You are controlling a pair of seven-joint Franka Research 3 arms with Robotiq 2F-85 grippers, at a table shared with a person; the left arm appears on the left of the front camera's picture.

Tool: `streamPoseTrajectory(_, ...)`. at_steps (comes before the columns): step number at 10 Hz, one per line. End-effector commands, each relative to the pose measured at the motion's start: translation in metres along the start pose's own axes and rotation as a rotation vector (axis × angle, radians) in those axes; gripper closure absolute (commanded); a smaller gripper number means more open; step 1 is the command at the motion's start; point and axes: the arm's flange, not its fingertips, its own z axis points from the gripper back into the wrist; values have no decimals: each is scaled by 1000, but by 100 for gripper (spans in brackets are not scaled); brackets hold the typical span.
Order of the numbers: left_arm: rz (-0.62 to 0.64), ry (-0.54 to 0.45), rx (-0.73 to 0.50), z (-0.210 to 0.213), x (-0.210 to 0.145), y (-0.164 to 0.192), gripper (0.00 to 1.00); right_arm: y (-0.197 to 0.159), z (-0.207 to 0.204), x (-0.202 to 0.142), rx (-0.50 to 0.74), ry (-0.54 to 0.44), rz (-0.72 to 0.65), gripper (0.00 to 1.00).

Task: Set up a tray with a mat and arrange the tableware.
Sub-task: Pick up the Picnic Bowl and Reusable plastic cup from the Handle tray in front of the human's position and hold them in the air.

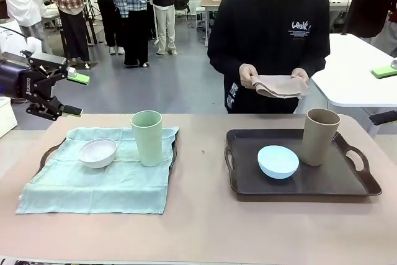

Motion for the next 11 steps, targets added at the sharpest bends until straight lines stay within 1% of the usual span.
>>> streamPoseTrajectory(1, -39, 21, -38, 0, 4, 11, 0, 2, -1, 0, 11, 4, 18, 0)
streamPoseTrajectory(11, -39, 21, -38, 0, 4, 11, 0, 2, -1, 0, 11, 4, 18, 0)
